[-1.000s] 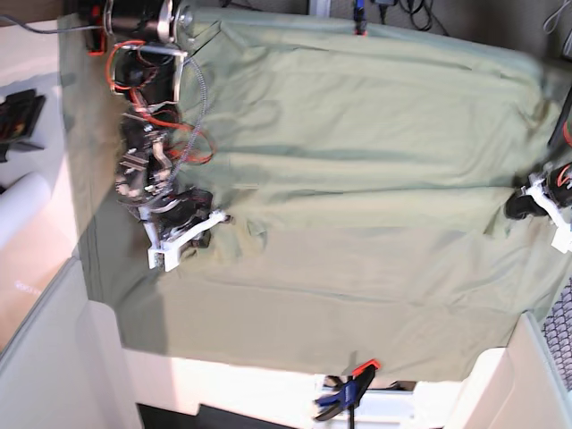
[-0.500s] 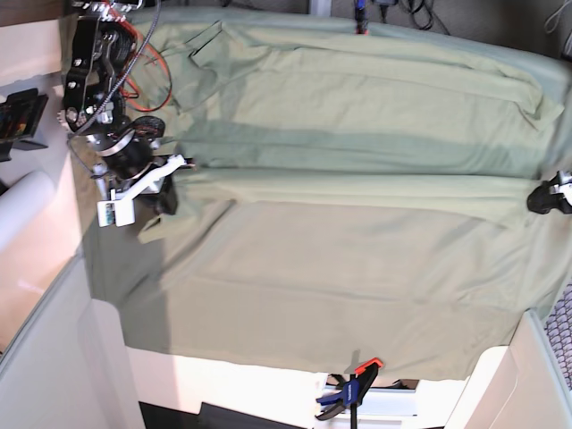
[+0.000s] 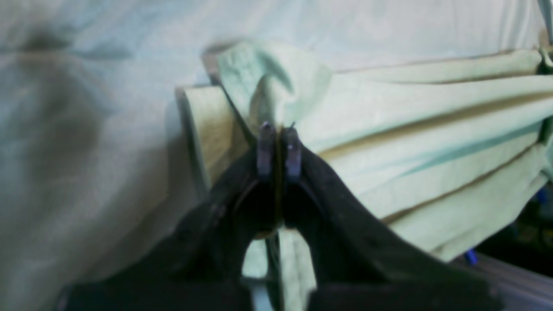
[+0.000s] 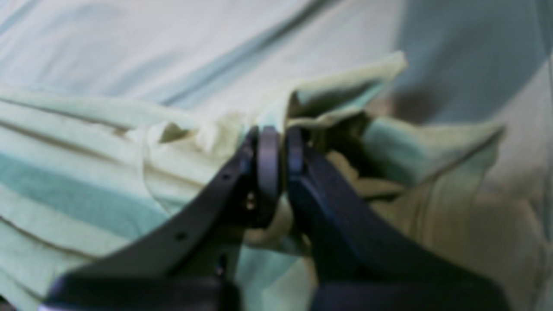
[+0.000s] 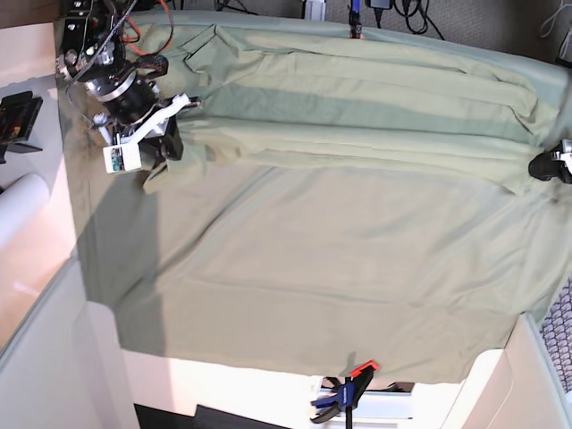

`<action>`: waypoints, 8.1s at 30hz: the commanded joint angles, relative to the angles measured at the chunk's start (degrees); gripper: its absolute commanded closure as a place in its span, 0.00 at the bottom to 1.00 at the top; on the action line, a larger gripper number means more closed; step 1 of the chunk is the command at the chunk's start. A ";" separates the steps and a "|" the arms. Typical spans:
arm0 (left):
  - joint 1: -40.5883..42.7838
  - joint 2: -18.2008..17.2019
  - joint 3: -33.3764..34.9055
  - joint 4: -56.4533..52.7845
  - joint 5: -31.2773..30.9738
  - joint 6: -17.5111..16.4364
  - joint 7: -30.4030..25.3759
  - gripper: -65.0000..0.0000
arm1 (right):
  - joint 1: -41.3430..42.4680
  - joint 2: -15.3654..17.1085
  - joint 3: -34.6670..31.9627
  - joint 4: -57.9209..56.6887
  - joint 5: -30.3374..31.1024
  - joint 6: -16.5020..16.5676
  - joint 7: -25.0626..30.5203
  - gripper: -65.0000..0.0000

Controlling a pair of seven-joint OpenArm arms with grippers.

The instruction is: Fold the T-shirt properly

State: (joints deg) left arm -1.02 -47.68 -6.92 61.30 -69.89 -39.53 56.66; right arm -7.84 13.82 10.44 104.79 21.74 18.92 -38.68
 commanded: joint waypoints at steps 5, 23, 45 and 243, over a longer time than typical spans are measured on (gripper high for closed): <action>-0.52 -2.08 -0.61 1.27 -0.68 -0.47 0.44 1.00 | -5.46 0.74 1.42 5.51 0.35 -0.02 0.98 1.00; 4.02 -3.43 -0.79 1.29 -3.21 -0.47 2.10 0.80 | -15.87 0.61 4.50 11.43 -0.31 -0.04 1.05 1.00; 16.70 -4.46 -17.33 1.27 -15.11 -0.47 6.47 0.45 | -15.67 0.59 4.50 11.32 -0.31 -0.09 1.18 0.41; 6.78 21.14 9.09 44.81 11.52 -0.47 -10.10 0.42 | -10.82 -11.47 14.97 6.97 18.05 4.68 -3.58 0.33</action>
State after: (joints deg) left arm 6.35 -25.89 2.61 105.03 -57.10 -39.48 47.81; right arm -18.55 2.04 25.43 110.69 38.87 22.96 -43.29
